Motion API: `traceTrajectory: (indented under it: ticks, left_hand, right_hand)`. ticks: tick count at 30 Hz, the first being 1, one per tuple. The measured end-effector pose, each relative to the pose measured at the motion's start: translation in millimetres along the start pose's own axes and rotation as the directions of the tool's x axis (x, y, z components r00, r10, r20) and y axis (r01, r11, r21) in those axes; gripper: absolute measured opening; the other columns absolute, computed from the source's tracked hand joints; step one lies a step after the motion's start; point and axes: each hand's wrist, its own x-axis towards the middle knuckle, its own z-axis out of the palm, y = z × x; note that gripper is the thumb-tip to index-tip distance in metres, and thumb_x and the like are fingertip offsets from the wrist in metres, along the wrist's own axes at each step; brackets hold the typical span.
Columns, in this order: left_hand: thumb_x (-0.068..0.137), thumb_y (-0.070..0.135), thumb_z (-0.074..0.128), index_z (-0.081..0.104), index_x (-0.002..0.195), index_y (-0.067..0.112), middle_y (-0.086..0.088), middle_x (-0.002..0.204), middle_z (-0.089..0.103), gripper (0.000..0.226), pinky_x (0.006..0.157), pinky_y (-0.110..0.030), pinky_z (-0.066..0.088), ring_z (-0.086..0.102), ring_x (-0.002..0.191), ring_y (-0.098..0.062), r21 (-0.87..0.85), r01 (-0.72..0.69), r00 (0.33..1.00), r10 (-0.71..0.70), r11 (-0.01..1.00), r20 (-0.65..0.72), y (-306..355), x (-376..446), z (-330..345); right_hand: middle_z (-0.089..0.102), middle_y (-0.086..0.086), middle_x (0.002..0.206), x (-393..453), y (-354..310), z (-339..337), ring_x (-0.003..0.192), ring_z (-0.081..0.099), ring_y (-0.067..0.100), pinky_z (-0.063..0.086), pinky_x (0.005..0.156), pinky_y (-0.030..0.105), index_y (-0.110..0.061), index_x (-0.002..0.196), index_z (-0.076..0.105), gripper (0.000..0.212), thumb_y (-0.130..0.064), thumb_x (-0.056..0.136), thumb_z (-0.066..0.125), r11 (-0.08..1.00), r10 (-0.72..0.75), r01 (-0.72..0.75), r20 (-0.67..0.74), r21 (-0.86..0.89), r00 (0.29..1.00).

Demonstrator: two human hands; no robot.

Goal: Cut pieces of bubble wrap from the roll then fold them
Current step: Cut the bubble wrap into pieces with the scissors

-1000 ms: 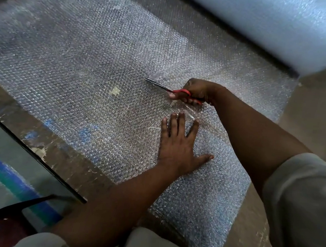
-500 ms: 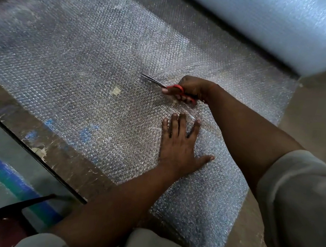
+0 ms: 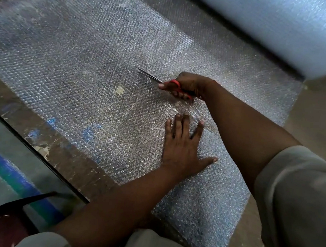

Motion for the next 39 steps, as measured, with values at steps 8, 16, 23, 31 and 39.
traceTrajectory:
  ticks: [8, 16, 23, 31, 39]
  left_hand:
    - [0.082, 0.101, 0.027, 0.014, 0.172, 0.026, -0.025, 0.177, -0.004, 0.118, 0.127, -0.068, -0.004, -0.012, 0.163, -0.046, -0.009, -0.007, 1.0, 0.007, 1.0, 0.013, 0, -1, -1]
    - [0.084, 0.101, 0.018, 0.008, 0.172, 0.02, -0.023, 0.177, -0.009, 0.119, 0.127, -0.065, -0.009, -0.017, 0.162, -0.045, -0.059, 0.079, 0.997, -0.08, 0.995, -0.017, -28, 4, -19]
    - [0.081, 0.103, 0.006, -0.009, 0.171, 0.021, -0.021, 0.172, -0.03, 0.122, 0.127, -0.066, -0.013, -0.03, 0.159, -0.042, 0.093, 0.194, 0.98, -0.189, 0.977, -0.056, -125, 25, -44]
    - [0.075, 0.105, -0.004, -0.01, 0.171, 0.026, -0.018, 0.176, -0.023, 0.124, 0.128, -0.065, -0.003, -0.023, 0.162, -0.039, 0.156, 0.042, 0.999, -0.036, 0.987, -0.041, -199, 50, -50]
    - [0.078, 0.103, -0.003, -0.011, 0.171, 0.025, -0.016, 0.175, -0.025, 0.122, 0.127, -0.066, -0.005, -0.025, 0.162, -0.038, 0.133, 0.013, 1.0, -0.012, 0.991, -0.01, -201, 51, -51]
  right_hand:
    - [0.053, 0.0, 0.05, 4, -3, -1, 0.04, 0.04, 0.012, 0.033, 0.043, 0.019, -0.017, 0.058, 0.06, 0.055, -0.061, 0.076, 0.088, 1.0, 0.011, -0.011, -0.018, -0.027, 1.0]
    - [0.049, 0.0, 0.049, 5, -6, 4, 0.041, 0.037, 0.015, 0.031, 0.045, 0.019, -0.02, 0.06, 0.056, 0.06, -0.073, 0.07, 0.083, 0.998, 0.049, -0.049, -0.008, -0.037, 0.999]
    - [0.049, 0.001, 0.049, 4, -5, 4, 0.041, 0.038, 0.015, 0.032, 0.047, 0.021, -0.019, 0.06, 0.058, 0.064, -0.078, 0.06, 0.083, 0.999, 0.039, -0.04, -0.008, -0.037, 0.999]
    - [0.053, 0.0, 0.049, 9, 2, 1, 0.038, 0.042, 0.012, 0.036, 0.042, 0.018, -0.014, 0.064, 0.061, 0.051, -0.056, 0.086, 0.081, 0.999, 0.048, -0.048, -0.004, 0.012, 0.999]
    - [0.054, 0.002, 0.05, 15, -2, 1, 0.04, 0.043, 0.017, 0.037, 0.046, 0.023, -0.016, 0.059, 0.063, 0.052, -0.056, 0.085, 0.082, 1.0, 0.026, -0.026, 0.014, 0.01, 1.0]
